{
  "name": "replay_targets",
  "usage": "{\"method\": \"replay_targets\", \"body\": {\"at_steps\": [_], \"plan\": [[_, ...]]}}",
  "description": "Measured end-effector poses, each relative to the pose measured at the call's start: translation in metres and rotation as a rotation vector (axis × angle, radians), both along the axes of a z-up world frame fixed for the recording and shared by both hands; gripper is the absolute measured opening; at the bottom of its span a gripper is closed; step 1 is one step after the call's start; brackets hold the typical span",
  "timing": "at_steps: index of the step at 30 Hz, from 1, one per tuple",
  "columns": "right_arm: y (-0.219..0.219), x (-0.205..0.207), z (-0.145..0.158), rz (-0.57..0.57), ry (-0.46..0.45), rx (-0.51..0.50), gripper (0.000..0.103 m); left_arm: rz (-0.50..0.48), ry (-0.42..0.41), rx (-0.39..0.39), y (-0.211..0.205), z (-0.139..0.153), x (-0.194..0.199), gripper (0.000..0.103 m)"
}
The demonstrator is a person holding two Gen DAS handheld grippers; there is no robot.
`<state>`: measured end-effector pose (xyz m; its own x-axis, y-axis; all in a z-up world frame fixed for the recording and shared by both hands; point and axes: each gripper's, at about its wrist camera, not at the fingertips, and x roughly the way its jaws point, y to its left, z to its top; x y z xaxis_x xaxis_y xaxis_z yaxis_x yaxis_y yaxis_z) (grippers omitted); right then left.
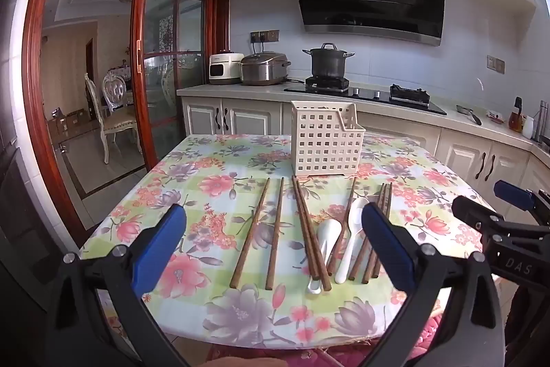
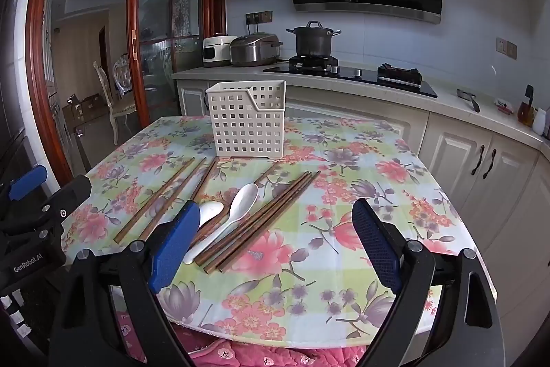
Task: Organize utensils
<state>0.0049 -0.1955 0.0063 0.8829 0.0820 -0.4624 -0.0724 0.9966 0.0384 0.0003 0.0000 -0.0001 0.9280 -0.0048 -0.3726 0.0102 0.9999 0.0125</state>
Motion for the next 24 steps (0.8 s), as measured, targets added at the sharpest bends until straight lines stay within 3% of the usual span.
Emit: {"method": "replay_targets", "body": {"at_steps": [24], "plan": [[0.0006, 0.0009, -0.0001, 0.001, 0.008, -0.008, 0.085, -0.018, -0.005, -0.012, 0.0021, 0.0068, -0.0021, 0.099]]}}
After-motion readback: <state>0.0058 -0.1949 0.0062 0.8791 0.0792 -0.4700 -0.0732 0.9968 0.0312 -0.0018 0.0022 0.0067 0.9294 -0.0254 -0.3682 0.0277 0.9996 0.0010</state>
